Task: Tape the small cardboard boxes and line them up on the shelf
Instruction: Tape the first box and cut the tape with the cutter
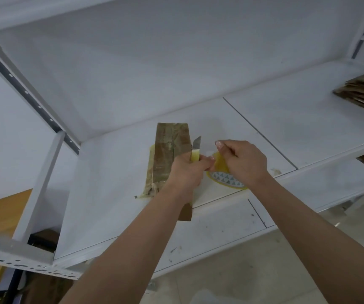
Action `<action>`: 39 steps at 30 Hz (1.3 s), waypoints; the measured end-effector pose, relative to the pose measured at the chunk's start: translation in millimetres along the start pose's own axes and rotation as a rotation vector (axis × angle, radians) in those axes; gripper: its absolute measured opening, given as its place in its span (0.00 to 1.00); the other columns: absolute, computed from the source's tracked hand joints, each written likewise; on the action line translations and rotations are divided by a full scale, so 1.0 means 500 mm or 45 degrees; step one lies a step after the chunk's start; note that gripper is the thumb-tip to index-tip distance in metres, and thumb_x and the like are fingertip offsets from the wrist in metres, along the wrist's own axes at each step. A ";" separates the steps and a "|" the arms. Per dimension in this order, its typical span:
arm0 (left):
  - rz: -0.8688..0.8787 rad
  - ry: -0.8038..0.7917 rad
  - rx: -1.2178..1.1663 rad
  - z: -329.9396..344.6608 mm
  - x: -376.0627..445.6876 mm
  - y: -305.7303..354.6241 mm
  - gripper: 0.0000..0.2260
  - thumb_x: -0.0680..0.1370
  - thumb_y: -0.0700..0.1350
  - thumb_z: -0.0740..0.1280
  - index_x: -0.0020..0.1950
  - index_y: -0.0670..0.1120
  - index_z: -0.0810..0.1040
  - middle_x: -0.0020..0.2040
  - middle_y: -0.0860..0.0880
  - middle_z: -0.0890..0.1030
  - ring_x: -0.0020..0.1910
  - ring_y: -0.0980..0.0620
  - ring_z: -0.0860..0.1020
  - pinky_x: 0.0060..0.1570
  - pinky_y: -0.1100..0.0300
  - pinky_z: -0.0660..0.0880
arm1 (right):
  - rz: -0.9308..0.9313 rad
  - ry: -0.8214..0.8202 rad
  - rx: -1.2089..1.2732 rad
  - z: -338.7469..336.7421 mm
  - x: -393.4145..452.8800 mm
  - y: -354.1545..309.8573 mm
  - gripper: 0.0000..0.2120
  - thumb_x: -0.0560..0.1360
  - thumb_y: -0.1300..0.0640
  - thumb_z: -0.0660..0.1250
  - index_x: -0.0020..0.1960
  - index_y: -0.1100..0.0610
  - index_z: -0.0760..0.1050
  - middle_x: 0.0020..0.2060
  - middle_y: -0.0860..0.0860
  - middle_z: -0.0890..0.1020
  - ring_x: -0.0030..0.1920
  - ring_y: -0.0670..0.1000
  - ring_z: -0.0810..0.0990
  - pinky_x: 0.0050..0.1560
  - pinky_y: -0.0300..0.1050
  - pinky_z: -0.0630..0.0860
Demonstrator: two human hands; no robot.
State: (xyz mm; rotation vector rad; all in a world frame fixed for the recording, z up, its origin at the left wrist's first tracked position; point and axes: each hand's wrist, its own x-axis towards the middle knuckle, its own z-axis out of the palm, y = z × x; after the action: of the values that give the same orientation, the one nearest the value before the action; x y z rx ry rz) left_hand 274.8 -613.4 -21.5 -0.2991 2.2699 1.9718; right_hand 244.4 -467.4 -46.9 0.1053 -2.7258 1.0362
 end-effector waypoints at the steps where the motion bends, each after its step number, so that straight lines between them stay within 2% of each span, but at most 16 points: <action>1: -0.051 0.007 -0.055 0.003 -0.006 -0.001 0.09 0.77 0.42 0.71 0.37 0.43 0.76 0.38 0.42 0.80 0.18 0.58 0.63 0.20 0.68 0.60 | -0.027 0.058 -0.028 0.007 -0.001 -0.004 0.15 0.82 0.44 0.56 0.53 0.44 0.81 0.40 0.46 0.83 0.44 0.52 0.80 0.40 0.42 0.68; 3: -0.105 0.014 -0.100 0.003 -0.014 -0.002 0.08 0.77 0.43 0.71 0.39 0.43 0.77 0.41 0.40 0.81 0.19 0.58 0.62 0.21 0.67 0.59 | -0.101 0.170 -0.111 0.020 -0.003 -0.012 0.13 0.81 0.46 0.58 0.57 0.44 0.80 0.42 0.47 0.84 0.45 0.54 0.82 0.38 0.41 0.66; 6: -0.057 0.035 0.000 -0.017 -0.021 0.001 0.05 0.75 0.43 0.73 0.41 0.42 0.81 0.41 0.44 0.84 0.18 0.61 0.68 0.23 0.68 0.64 | -0.186 0.279 -0.219 0.034 -0.007 -0.020 0.12 0.82 0.49 0.58 0.55 0.46 0.80 0.36 0.50 0.84 0.37 0.57 0.81 0.30 0.39 0.57; 10: 0.014 -0.067 0.079 -0.071 -0.029 0.001 0.08 0.74 0.47 0.74 0.46 0.42 0.84 0.26 0.53 0.73 0.20 0.58 0.65 0.21 0.68 0.63 | -0.175 0.322 -0.369 0.051 -0.004 -0.011 0.13 0.82 0.51 0.58 0.53 0.49 0.81 0.29 0.52 0.80 0.28 0.55 0.73 0.29 0.38 0.53; 12: 0.104 0.094 0.129 -0.119 -0.027 -0.004 0.07 0.74 0.50 0.75 0.44 0.47 0.85 0.28 0.55 0.79 0.23 0.58 0.73 0.24 0.67 0.70 | -0.124 0.316 -0.424 0.058 0.001 0.003 0.13 0.82 0.52 0.57 0.54 0.51 0.81 0.29 0.53 0.80 0.28 0.57 0.73 0.30 0.40 0.55; 14: 0.138 0.316 0.139 -0.184 -0.019 -0.022 0.07 0.75 0.52 0.73 0.39 0.51 0.84 0.37 0.51 0.85 0.25 0.57 0.75 0.27 0.64 0.73 | -0.092 0.314 -0.452 0.064 0.004 0.021 0.12 0.81 0.55 0.60 0.55 0.53 0.81 0.30 0.57 0.81 0.29 0.60 0.76 0.34 0.43 0.60; 16: 0.099 0.512 0.239 -0.252 -0.009 -0.058 0.11 0.77 0.54 0.68 0.39 0.51 0.82 0.40 0.48 0.85 0.26 0.55 0.73 0.30 0.60 0.72 | -0.129 0.344 -0.435 0.076 -0.002 0.042 0.10 0.78 0.59 0.65 0.56 0.57 0.83 0.29 0.60 0.81 0.31 0.61 0.77 0.39 0.47 0.64; 19: -0.071 0.624 0.669 -0.321 0.000 -0.144 0.14 0.80 0.52 0.62 0.40 0.44 0.75 0.37 0.44 0.80 0.36 0.44 0.75 0.39 0.52 0.71 | -0.069 0.210 -0.470 0.107 -0.023 0.074 0.11 0.78 0.59 0.66 0.59 0.57 0.82 0.39 0.60 0.84 0.45 0.62 0.78 0.52 0.53 0.67; 22: -0.244 0.524 1.016 -0.352 -0.004 -0.238 0.09 0.80 0.47 0.63 0.51 0.41 0.75 0.47 0.41 0.81 0.47 0.39 0.77 0.42 0.57 0.67 | 0.016 0.065 -0.533 0.135 -0.038 0.088 0.13 0.78 0.58 0.65 0.61 0.57 0.78 0.47 0.61 0.83 0.56 0.64 0.76 0.65 0.55 0.64; 25: -0.367 0.464 1.108 -0.360 -0.014 -0.277 0.19 0.79 0.48 0.65 0.66 0.39 0.71 0.61 0.39 0.76 0.60 0.38 0.75 0.51 0.54 0.69 | 0.129 -0.027 -0.635 0.141 -0.040 0.073 0.17 0.79 0.53 0.63 0.65 0.59 0.73 0.55 0.61 0.81 0.61 0.63 0.74 0.67 0.55 0.63; 27: -0.305 0.513 1.260 -0.354 -0.015 -0.265 0.23 0.79 0.52 0.65 0.70 0.42 0.69 0.66 0.39 0.72 0.65 0.38 0.70 0.60 0.49 0.69 | 0.068 0.053 -0.510 0.133 -0.039 0.047 0.19 0.80 0.52 0.63 0.68 0.58 0.73 0.57 0.63 0.79 0.60 0.65 0.74 0.65 0.58 0.66; 28: -0.173 0.559 1.228 -0.348 -0.014 -0.247 0.23 0.79 0.54 0.65 0.71 0.44 0.70 0.68 0.40 0.71 0.66 0.40 0.69 0.63 0.48 0.68 | -0.015 0.084 -0.359 0.128 -0.040 0.028 0.19 0.80 0.52 0.63 0.68 0.57 0.74 0.55 0.63 0.78 0.57 0.65 0.76 0.62 0.59 0.69; 30: 0.214 0.558 0.898 -0.325 -0.011 -0.195 0.20 0.79 0.53 0.65 0.70 0.49 0.73 0.67 0.45 0.73 0.67 0.46 0.71 0.66 0.51 0.68 | -0.169 0.010 -0.078 0.123 -0.044 -0.012 0.18 0.81 0.50 0.60 0.69 0.54 0.74 0.48 0.60 0.79 0.49 0.62 0.78 0.55 0.57 0.74; 33: 0.645 0.288 0.677 -0.278 0.003 -0.129 0.12 0.79 0.47 0.68 0.63 0.50 0.81 0.65 0.51 0.77 0.65 0.52 0.74 0.64 0.55 0.71 | -0.212 -0.177 -0.042 0.133 -0.053 -0.054 0.25 0.79 0.40 0.53 0.69 0.48 0.74 0.41 0.52 0.75 0.46 0.57 0.77 0.49 0.52 0.74; 36: 0.627 0.044 0.775 -0.256 0.022 -0.122 0.11 0.77 0.47 0.71 0.59 0.48 0.83 0.67 0.49 0.77 0.68 0.50 0.73 0.67 0.59 0.67 | -0.201 -0.211 -0.085 0.144 -0.060 -0.063 0.30 0.74 0.35 0.52 0.68 0.46 0.74 0.41 0.52 0.76 0.46 0.56 0.77 0.49 0.52 0.75; 39: 0.486 0.013 0.641 -0.272 0.031 -0.145 0.14 0.72 0.45 0.75 0.57 0.46 0.84 0.68 0.49 0.76 0.67 0.53 0.74 0.70 0.60 0.67 | -0.257 -0.244 -0.164 0.154 -0.061 -0.063 0.32 0.71 0.32 0.54 0.68 0.46 0.74 0.41 0.55 0.79 0.42 0.57 0.77 0.47 0.54 0.76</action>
State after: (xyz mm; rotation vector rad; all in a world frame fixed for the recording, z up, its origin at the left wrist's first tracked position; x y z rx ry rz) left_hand 281.5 -758.4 -75.4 0.1894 2.8876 1.4362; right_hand 264.7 -542.2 -89.4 0.4706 -2.8679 0.8310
